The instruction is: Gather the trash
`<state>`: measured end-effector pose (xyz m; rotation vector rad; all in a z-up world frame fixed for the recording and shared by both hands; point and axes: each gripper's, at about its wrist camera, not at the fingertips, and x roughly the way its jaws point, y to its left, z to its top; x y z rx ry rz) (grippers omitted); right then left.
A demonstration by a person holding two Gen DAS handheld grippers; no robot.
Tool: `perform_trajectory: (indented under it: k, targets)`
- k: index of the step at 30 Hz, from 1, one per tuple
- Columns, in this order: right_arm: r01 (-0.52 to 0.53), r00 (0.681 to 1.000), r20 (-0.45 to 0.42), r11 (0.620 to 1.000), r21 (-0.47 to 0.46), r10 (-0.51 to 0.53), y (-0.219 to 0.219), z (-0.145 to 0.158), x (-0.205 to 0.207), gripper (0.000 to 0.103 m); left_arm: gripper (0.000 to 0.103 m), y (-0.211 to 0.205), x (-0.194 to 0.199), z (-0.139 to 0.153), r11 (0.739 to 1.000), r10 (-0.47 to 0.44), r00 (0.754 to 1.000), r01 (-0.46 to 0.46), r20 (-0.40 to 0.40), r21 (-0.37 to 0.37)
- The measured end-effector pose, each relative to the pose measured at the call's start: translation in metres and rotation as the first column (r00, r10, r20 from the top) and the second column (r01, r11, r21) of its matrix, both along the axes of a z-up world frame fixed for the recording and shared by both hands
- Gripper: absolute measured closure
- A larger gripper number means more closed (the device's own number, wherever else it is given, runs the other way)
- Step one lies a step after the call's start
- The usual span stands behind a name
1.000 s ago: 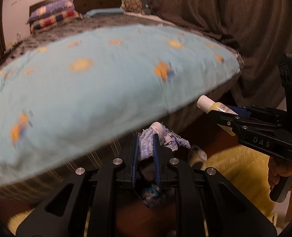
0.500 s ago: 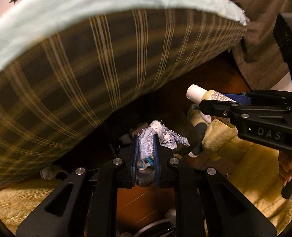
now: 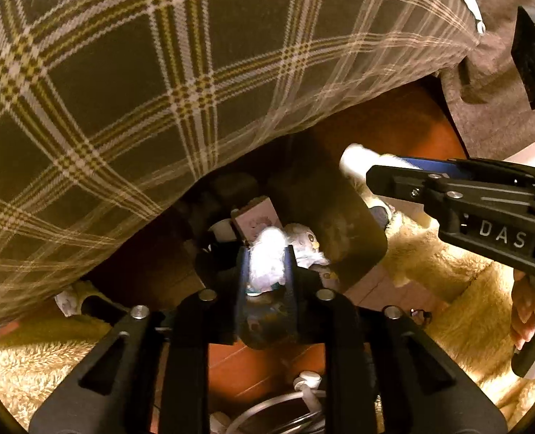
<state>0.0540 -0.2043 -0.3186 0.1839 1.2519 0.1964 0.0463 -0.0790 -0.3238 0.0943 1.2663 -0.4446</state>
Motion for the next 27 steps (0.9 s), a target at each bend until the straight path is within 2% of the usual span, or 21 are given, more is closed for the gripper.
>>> perform_trajectory:
  k: [2, 4, 6, 7, 8, 9, 10, 11, 13, 16, 20, 25, 27]
  targets:
    - [0.006, 1.000, 0.013, 1.000, -0.007, -0.006, -0.002, 0.005, 0.002, 0.066, 0.074, -0.001, 0.000, 0.002, 1.000, 0.008, 1.000, -0.008, 0.015, 0.015]
    - [0.019, 0.999, 0.031, 1.000, -0.015, -0.018, -0.007, 0.009, 0.001, 0.046, 0.070, 0.001, -0.002, 0.008, 1.000, 0.017, 1.000, -0.018, 0.025, 0.016]
    - [0.035, 0.998, 0.055, 0.999, -0.012, -0.034, -0.012, 0.017, -0.002, 0.040, 0.065, 0.007, -0.004, 0.015, 0.999, 0.032, 0.999, -0.032, 0.035, 0.015]
    - [0.042, 0.997, 0.069, 0.999, -0.017, -0.041, -0.015, 0.022, -0.005, 0.039, 0.060, 0.010, -0.006, 0.020, 0.999, 0.040, 0.998, -0.041, 0.049, 0.019]
    - [0.047, 0.996, 0.079, 0.999, -0.022, -0.045, -0.018, 0.026, -0.006, 0.035, 0.050, 0.013, -0.009, 0.024, 0.999, 0.046, 0.997, -0.048, 0.063, 0.022]
    - [0.054, 0.994, 0.092, 0.998, -0.028, -0.051, -0.021, 0.032, -0.009, 0.026, 0.044, 0.017, -0.011, 0.029, 0.998, 0.055, 0.995, -0.058, 0.080, 0.026]
    - [0.063, 0.992, 0.116, 0.997, -0.034, -0.058, -0.024, 0.041, -0.013, 0.018, 0.033, 0.023, -0.014, 0.040, 0.997, 0.072, 0.992, -0.075, 0.108, 0.030]
    - [0.069, 0.989, 0.136, 0.997, -0.040, -0.063, -0.026, 0.050, -0.017, 0.015, 0.026, 0.027, -0.016, 0.047, 0.996, 0.082, 0.988, -0.086, 0.130, 0.030]
    - [0.086, 0.980, 0.187, 0.994, -0.063, -0.072, -0.032, 0.069, -0.025, 0.005, 0.018, 0.037, -0.022, 0.068, 0.994, 0.104, 0.977, -0.109, 0.184, 0.020]
    - [0.113, 0.962, 0.257, 0.991, -0.079, -0.089, -0.038, 0.097, -0.038, 0.003, 0.009, 0.050, -0.028, 0.100, 0.991, 0.132, 0.956, -0.136, 0.260, -0.001]
    - [0.141, 0.933, 0.343, 0.986, -0.088, -0.103, -0.042, 0.133, -0.053, 0.003, 0.008, 0.056, -0.038, 0.144, 0.989, 0.144, 0.926, -0.148, 0.350, -0.016]
    - [0.200, 0.861, 0.496, 0.972, -0.122, -0.114, -0.035, 0.188, -0.079, 0.003, 0.008, 0.057, -0.055, 0.199, 0.985, 0.168, 0.868, -0.161, 0.467, -0.055]
    - [0.217, 0.829, 0.547, 0.969, -0.120, -0.118, -0.034, 0.207, -0.088, 0.003, 0.008, 0.058, -0.063, 0.222, 0.983, 0.180, 0.837, -0.165, 0.517, -0.076]
